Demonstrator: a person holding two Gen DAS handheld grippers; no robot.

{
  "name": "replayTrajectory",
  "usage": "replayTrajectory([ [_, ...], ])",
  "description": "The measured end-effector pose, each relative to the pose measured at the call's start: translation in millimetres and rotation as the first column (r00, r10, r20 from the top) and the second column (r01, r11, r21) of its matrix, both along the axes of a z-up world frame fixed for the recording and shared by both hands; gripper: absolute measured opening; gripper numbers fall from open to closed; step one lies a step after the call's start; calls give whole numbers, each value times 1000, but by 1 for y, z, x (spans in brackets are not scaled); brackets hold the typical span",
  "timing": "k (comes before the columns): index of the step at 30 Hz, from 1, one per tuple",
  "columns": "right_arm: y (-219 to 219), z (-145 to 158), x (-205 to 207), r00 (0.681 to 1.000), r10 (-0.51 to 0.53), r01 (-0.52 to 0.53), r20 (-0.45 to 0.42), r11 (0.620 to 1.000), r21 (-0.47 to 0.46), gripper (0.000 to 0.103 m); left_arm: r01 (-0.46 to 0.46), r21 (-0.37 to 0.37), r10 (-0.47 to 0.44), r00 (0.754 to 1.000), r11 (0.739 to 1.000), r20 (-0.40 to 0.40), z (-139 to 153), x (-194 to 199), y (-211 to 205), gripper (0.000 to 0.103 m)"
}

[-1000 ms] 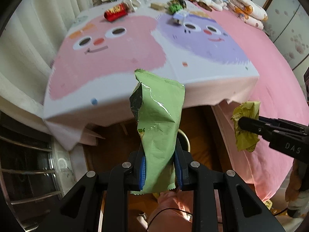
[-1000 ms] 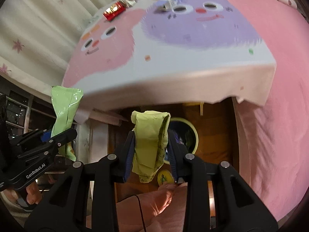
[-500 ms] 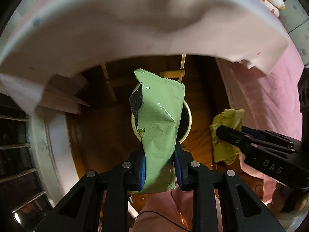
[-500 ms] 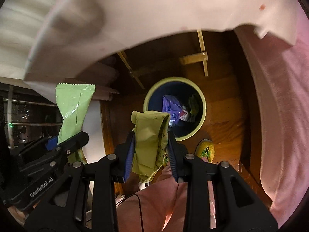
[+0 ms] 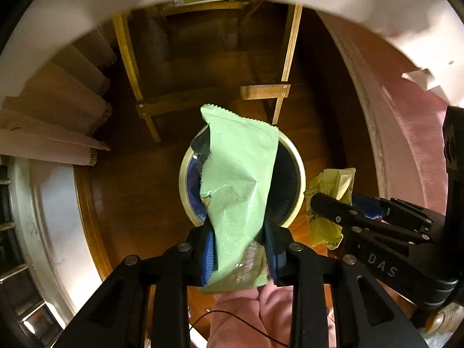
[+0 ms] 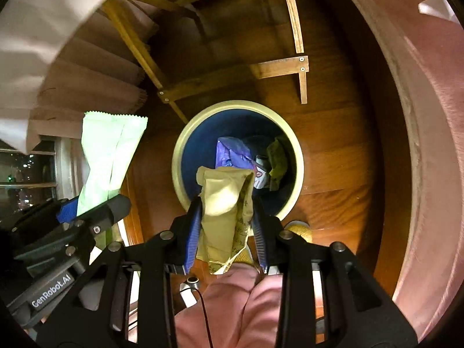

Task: Collect trash
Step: 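Carry the yellow cloth and green bag over the blue bin and open both tools, then raise both open tools back toward the table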

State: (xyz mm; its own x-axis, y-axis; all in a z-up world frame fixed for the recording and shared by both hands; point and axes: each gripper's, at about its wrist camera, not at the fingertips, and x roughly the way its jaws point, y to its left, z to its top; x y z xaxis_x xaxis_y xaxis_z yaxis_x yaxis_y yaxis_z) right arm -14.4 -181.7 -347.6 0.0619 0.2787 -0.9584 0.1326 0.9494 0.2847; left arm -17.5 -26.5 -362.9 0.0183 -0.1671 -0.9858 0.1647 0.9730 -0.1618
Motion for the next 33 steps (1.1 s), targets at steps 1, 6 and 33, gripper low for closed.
replayTrajectory([
  [1, -2, -7, 2, 1000, -2, 2, -4, 1000, -1, 31, 1, -1, -1, 1000, 1000, -4, -6, 1, 1, 36],
  [6, -6, -33, 9, 1000, -15, 15, -22, 1000, -10, 39, -8, 1, 8, 1000, 1000, -25, -32, 6, 8, 50],
  [33, -7, 120, 7, 990, -108, 106, 92, 994, 25, 52, -22, 8, 20, 982, 1000, 186, 150, 2, 48, 79],
])
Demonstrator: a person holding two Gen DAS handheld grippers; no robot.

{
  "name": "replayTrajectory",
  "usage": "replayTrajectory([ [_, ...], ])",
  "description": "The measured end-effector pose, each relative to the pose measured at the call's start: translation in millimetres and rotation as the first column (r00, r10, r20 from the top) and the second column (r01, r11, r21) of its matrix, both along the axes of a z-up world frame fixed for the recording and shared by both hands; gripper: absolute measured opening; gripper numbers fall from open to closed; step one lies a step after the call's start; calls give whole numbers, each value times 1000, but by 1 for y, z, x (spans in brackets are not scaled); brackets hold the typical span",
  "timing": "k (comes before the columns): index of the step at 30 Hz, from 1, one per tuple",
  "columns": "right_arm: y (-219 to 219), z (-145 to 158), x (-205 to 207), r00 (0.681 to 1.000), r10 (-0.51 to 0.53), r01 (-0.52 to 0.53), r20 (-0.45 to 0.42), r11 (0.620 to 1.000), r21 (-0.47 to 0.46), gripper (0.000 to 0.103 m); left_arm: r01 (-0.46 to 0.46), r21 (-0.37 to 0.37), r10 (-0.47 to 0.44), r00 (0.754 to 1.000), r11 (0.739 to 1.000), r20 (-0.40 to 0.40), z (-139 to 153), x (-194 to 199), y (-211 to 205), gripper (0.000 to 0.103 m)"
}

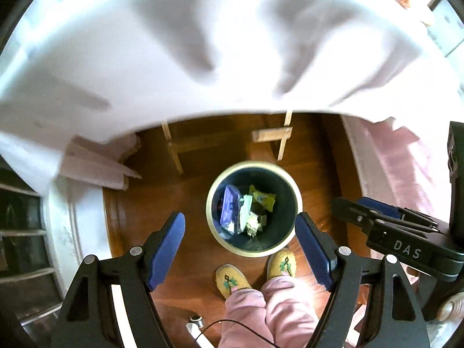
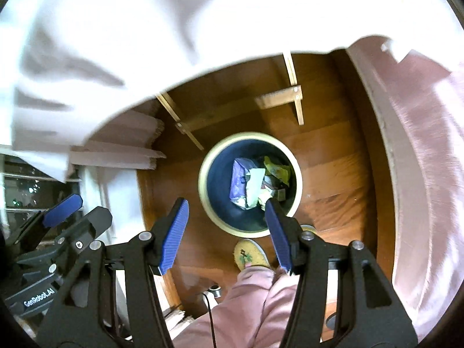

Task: Collect trash
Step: 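Raise both open tools back toward the table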

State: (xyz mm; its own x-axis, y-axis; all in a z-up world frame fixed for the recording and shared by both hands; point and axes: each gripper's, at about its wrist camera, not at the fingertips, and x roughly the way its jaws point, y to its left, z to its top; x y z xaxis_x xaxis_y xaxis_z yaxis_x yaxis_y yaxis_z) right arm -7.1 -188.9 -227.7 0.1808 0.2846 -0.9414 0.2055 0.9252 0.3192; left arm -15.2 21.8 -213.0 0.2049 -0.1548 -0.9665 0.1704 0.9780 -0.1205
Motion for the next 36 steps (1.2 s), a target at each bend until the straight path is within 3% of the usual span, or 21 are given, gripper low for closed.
replayTrajectory([
  [10, -4, 136, -15, 993, -50, 51, 109, 999, 1, 52, 21, 41, -28, 984, 999, 176, 158, -3, 4, 79],
  [15, -2, 191, -16, 982, -46, 48, 182, 999, -9, 52, 25, 36, -32, 977, 999, 213, 214, -4, 7, 79],
  [25, 0, 276, -7, 944, -72, 86, 321, 996, -30, 52, 29, -7, -26, 961, 1000, 274, 271, 2, 23, 78],
  [36, 5, 340, 32, 888, -69, 118, 455, 990, -80, 52, 78, -28, -59, 903, 997, 425, 336, 43, 29, 78],
])
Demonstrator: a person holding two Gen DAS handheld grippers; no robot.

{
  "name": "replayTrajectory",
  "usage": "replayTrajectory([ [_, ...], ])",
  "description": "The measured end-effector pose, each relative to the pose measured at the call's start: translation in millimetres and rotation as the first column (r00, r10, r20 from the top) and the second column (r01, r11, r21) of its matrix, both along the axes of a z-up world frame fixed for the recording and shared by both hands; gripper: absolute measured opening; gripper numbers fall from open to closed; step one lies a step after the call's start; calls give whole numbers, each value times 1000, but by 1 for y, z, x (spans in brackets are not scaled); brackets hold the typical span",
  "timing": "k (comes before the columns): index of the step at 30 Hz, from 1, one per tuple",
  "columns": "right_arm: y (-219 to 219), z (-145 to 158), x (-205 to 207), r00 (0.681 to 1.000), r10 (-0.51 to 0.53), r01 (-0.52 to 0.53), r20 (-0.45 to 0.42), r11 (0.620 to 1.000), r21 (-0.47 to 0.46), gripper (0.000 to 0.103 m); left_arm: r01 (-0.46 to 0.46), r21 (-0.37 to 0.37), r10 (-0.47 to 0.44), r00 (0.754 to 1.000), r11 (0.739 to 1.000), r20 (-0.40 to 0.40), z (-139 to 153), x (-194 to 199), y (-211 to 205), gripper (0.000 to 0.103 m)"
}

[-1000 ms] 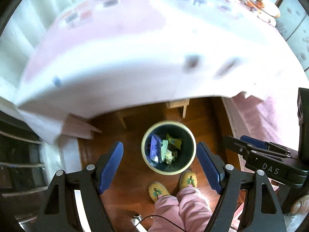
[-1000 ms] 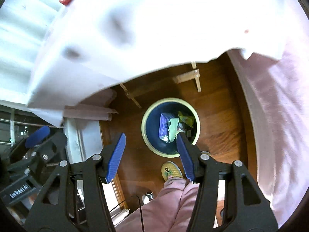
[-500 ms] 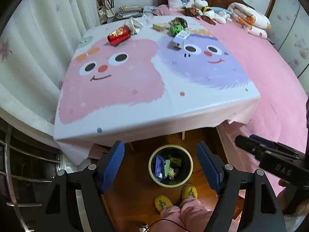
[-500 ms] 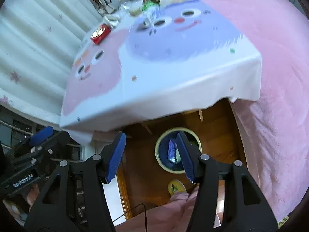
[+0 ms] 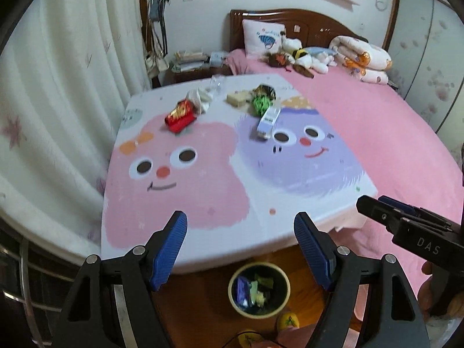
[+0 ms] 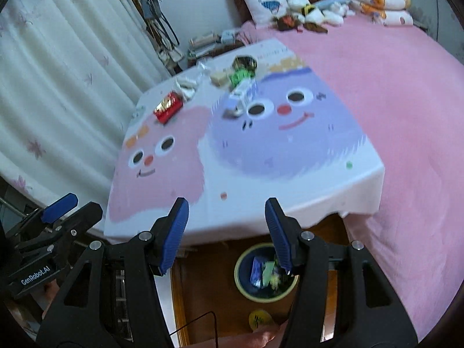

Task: Collect trash
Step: 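Raise both open tools back toward the table, then grasp the white-and-blue box with the left tool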

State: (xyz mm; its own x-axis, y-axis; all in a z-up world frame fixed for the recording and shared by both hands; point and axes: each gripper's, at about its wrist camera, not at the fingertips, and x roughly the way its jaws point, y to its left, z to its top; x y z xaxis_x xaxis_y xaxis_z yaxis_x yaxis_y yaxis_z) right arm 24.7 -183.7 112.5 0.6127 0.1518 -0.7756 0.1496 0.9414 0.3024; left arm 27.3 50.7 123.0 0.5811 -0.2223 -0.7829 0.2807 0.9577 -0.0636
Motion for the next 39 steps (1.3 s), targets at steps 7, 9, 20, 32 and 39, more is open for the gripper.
replayTrajectory([
  [7, -5, 19, 41, 999, 8, -7, 40, 1000, -29, 52, 12, 0, -12, 1000, 1000, 5, 9, 40, -8, 78],
  [9, -8, 18, 62, 999, 18, -16, 35, 999, -34, 52, 4, 12, -4, 1000, 1000, 8, 7, 54, -10, 78],
  [20, -45, -33, 229, 994, 100, -99, -38, 995, 27, 52, -120, 65, 126, 988, 991, -93, -39, 178, -33, 78],
  [32, -125, -102, 373, 978, 159, -151, -136, 987, 63, 52, -67, 93, 87, 969, 993, -232, -109, 343, -145, 78],
  [39, -161, -133, 405, 972, 149, -136, -182, 987, 84, 52, -16, 112, 52, 943, 994, -330, -163, 396, -196, 78],
])
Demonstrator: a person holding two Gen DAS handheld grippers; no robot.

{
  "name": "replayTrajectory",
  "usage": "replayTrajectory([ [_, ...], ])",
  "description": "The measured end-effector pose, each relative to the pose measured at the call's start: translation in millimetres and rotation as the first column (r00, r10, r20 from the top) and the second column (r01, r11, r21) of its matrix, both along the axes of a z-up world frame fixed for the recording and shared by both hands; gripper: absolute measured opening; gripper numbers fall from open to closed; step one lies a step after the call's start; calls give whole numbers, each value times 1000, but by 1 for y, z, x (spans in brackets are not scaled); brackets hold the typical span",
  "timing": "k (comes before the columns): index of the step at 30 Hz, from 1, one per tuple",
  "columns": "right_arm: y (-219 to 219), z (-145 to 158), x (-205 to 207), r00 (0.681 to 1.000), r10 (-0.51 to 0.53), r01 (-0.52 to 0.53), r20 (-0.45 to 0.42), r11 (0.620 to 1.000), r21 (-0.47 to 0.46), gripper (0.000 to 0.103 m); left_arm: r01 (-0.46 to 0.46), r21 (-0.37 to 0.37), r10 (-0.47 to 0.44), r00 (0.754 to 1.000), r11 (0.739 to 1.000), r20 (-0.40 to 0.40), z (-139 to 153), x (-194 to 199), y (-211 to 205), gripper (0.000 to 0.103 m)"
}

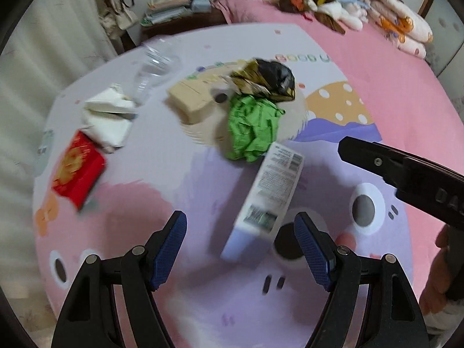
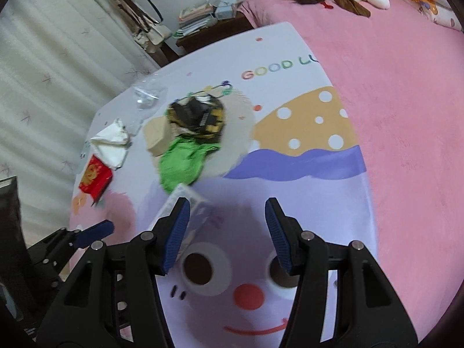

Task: Collect trash
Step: 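Grasp the white-and-blue box with the left tool, then grasp the crumpled green paper with the right tool while the left tool holds the white box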

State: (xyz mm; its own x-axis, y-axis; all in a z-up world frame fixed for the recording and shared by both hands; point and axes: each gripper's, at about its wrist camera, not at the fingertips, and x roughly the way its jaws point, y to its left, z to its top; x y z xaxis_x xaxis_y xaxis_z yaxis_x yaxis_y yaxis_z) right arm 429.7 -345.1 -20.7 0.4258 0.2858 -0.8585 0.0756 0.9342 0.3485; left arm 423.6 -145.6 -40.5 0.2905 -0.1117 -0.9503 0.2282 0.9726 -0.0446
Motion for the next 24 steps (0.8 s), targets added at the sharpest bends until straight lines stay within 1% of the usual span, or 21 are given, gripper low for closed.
replayTrajectory([
  [3, -6, -8, 5, 1000, 1, -1, -19, 1000, 13, 52, 2, -10, -3, 999, 1000, -34, -17, 17, -14, 78],
  [4, -7, -11, 8, 1000, -2, 3, -22, 1000, 16, 52, 1, -15, -1, 999, 1000, -42, -22, 22, -17, 74],
  [5, -7, -12, 9, 1000, 3, -2, -25, 1000, 21, 52, -3, -24, 2, 999, 1000, -53, -27, 26, -20, 65],
  [6, -7, -14, 11, 1000, 8, -8, -27, 1000, 24, 52, -6, -40, 3, 998, 999, -69, -31, 29, -20, 58],
  [7, -6, -15, 14, 999, 16, -16, -27, 1000, 27, 52, -12, -63, 6, 996, 998, -89, -35, 32, -21, 46],
  [9, -1, -15, 17, 999, 32, -31, -28, 999, 31, 52, -38, -88, 28, 994, 995, -104, -41, 35, -19, 35],
  [11, 5, -16, 23, 998, 51, -50, -27, 998, 41, 52, -61, -93, 52, 993, 994, -102, -42, 34, -15, 35],
  [15, 24, -17, 35, 995, 94, -92, -28, 994, 59, 52, -132, -141, 116, 987, 981, -114, -38, 31, 2, 35],
  [17, 36, -19, 42, 992, 120, -117, -33, 990, 75, 52, -157, -151, 141, 984, 976, -107, -34, 27, 11, 35],
  [21, 61, -24, 55, 985, 167, -164, -36, 983, 81, 52, -208, -134, 199, 977, 969, -76, -26, 19, 29, 35],
  [24, 77, -28, 67, 982, 184, -179, -47, 979, 100, 52, -267, -116, 263, 963, 957, -52, -22, 15, 46, 35],
])
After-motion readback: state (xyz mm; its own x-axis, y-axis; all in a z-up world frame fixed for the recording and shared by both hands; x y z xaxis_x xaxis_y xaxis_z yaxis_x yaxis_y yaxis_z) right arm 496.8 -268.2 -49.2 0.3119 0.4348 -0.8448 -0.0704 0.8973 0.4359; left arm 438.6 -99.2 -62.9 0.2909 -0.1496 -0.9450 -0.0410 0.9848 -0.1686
